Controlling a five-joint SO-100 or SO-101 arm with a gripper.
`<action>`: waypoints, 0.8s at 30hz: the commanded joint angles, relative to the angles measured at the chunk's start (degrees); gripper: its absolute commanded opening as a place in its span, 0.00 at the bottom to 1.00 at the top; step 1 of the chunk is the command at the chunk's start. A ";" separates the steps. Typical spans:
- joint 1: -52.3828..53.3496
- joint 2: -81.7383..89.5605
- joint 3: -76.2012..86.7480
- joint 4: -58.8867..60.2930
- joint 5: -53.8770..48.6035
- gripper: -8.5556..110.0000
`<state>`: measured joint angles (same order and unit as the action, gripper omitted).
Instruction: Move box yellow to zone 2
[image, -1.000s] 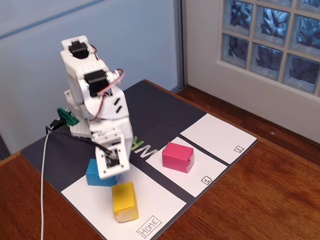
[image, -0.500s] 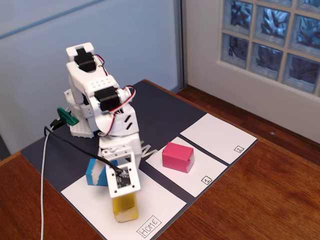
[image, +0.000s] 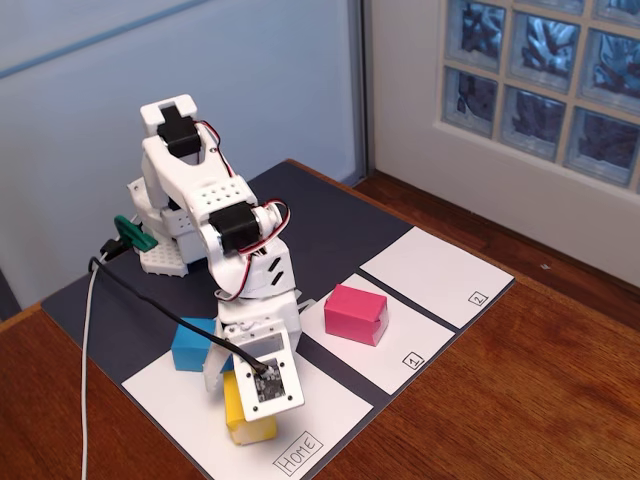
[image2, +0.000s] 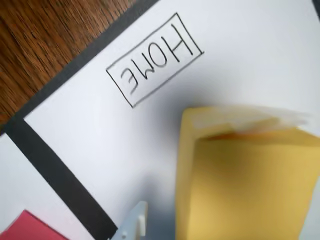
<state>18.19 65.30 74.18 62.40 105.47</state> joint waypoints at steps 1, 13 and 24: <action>-0.26 -2.02 -2.02 -2.02 -0.26 0.42; 2.29 -4.31 -1.85 -1.85 -4.92 0.22; 2.90 4.57 -2.37 5.36 -6.94 0.07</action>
<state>21.09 62.23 73.92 64.78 99.49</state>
